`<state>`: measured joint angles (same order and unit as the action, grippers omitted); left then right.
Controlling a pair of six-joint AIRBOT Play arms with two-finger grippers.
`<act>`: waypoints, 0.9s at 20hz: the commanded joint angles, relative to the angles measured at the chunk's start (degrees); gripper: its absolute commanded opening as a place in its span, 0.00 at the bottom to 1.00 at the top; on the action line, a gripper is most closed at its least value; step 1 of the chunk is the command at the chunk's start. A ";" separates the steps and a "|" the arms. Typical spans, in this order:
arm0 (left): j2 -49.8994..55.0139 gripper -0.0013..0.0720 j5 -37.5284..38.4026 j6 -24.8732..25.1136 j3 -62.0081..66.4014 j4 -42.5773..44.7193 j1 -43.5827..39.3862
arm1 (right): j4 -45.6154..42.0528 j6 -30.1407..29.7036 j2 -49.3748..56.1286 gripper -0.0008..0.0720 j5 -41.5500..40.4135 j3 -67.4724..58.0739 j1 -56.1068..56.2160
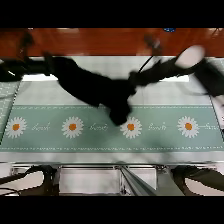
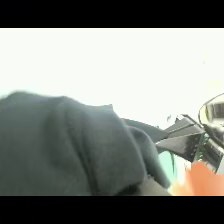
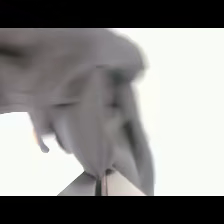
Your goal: Fold the shirts.
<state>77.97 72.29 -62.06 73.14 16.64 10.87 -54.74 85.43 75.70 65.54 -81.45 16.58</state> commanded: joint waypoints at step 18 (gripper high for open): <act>-39.23 0.05 14.97 -10.88 14.05 18.16 5.31 | -25.16 6.64 -30.03 0.04 40.48 -29.44 -4.81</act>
<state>44.36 84.58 -72.51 97.12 33.47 18.52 -79.24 91.09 48.29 100.38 -115.74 11.79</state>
